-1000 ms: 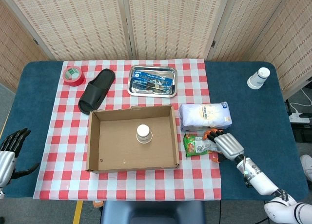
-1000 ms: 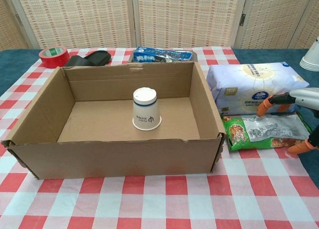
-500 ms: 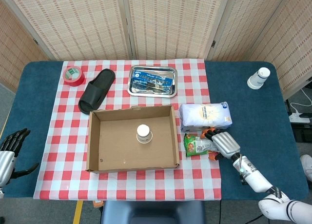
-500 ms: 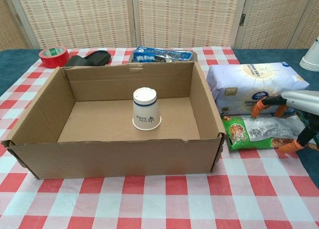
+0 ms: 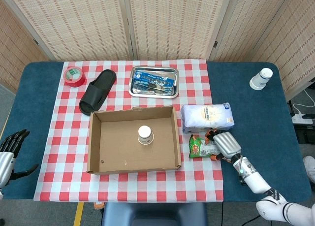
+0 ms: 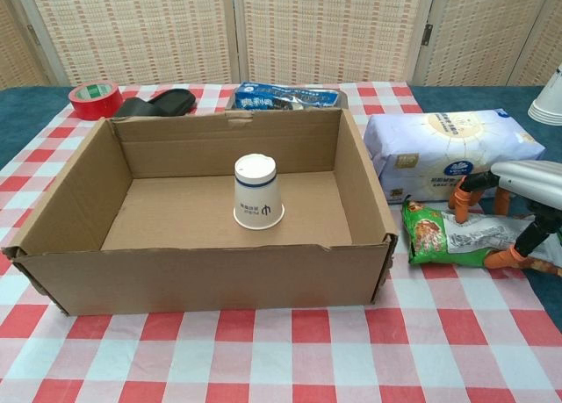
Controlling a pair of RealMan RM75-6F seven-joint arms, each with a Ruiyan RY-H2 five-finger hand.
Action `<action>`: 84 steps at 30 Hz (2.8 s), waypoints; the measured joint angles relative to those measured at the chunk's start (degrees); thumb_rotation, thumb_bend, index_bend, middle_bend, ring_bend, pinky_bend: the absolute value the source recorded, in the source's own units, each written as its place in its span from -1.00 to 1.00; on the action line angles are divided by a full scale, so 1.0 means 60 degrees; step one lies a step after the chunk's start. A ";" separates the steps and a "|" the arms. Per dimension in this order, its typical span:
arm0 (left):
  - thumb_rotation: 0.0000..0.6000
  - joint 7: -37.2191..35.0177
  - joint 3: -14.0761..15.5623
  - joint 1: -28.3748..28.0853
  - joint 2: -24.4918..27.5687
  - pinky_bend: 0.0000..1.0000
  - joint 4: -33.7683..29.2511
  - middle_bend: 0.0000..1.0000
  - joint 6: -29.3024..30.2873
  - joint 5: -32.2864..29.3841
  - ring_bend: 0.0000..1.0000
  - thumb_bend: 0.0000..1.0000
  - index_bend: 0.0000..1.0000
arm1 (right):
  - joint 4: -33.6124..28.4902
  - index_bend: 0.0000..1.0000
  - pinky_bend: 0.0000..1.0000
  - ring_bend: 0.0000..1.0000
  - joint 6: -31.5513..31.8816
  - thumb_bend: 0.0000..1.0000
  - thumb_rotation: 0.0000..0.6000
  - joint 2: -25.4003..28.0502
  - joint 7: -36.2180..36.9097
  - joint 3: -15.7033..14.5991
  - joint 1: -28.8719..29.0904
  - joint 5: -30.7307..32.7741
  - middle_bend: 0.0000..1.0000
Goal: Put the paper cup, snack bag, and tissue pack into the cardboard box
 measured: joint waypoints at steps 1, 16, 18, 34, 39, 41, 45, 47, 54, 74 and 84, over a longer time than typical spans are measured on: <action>1.00 0.0001 0.0001 -0.0001 -0.0003 -0.84 0.0002 -1.00 -0.0001 0.0002 -1.00 -0.64 -1.00 | 0.0036 0.17 0.07 -0.28 0.0045 -0.80 1.00 -0.0035 -0.0025 0.0009 -0.0015 -0.0003 -0.29; 1.00 -0.0023 0.0012 -0.0004 0.0002 -0.84 0.0007 -1.00 0.0016 0.0040 -1.00 -0.64 -1.00 | 0.0365 0.69 0.54 0.13 0.0830 -0.33 1.00 -0.0340 -0.0128 0.0105 -0.0223 -0.0208 0.09; 1.00 -0.0014 0.0017 -0.0002 0.0006 -0.84 -0.0005 -1.00 0.0034 0.0061 -1.00 -0.64 -1.00 | 0.0254 0.71 0.57 0.16 0.0991 -0.31 1.00 -0.0271 -0.0128 0.0105 -0.0256 -0.0278 0.11; 1.00 0.0175 0.0049 0.0010 0.0066 -0.84 -0.0198 -1.00 0.0071 0.0123 -1.00 -0.64 -1.00 | -0.3505 0.73 0.59 0.19 0.2415 -0.30 1.00 0.1941 -0.2086 0.1030 -0.0276 -0.0578 0.13; 1.00 0.0179 0.0065 0.0016 0.0075 -0.84 -0.0209 -1.00 0.0081 0.0146 -1.00 -0.64 -1.00 | -0.5356 0.73 0.59 0.19 0.2448 -0.30 1.00 0.2961 -0.3381 0.1947 0.0106 -0.0371 0.14; 1.00 0.0176 0.0065 0.0014 0.0079 -0.84 -0.0214 -1.00 0.0082 0.0149 -1.00 -0.64 -1.00 | -0.5798 0.73 0.59 0.19 0.2364 -0.30 1.00 0.3203 -0.3751 0.2284 0.0315 -0.0214 0.14; 1.00 0.0109 0.0038 0.0017 0.0090 -0.84 -0.0200 -1.00 0.0096 0.0111 -1.00 -0.64 -1.00 | -0.6296 0.73 0.59 0.19 0.1771 -0.30 1.00 0.3148 -0.4277 0.2802 0.1054 0.0240 0.14; 1.00 0.0083 0.0027 0.0024 0.0095 -0.84 -0.0189 -1.00 0.0106 0.0091 -1.00 -0.64 -1.00 | -0.6375 0.73 0.59 0.19 0.1345 -0.30 1.00 0.2854 -0.4424 0.3039 0.1578 0.0698 0.14; 1.00 0.0058 0.0032 0.0043 0.0147 -0.84 -0.0217 -1.00 0.0065 0.0033 -1.00 -0.64 -1.00 | -0.6074 0.73 0.59 0.19 0.0589 -0.30 1.00 0.1165 -0.4754 0.3515 0.2999 0.1538 0.14; 1.00 0.0556 -0.0545 -0.0855 0.1112 -0.84 -0.2294 -1.00 -0.0874 -0.0253 -1.00 -0.64 -1.00 | -0.5979 -1.00 -1.00 -1.00 -0.1675 -1.00 1.00 0.1351 -0.4022 0.3182 0.4085 0.2970 -1.00; 1.00 0.0957 -0.0646 -0.0970 0.1155 -0.84 -0.2630 -1.00 -0.1274 -0.0464 -1.00 -0.64 -1.00 | -0.6047 -1.00 -1.00 -1.00 -0.1049 -1.00 1.00 0.1790 -0.3871 0.2995 0.3831 0.2897 -1.00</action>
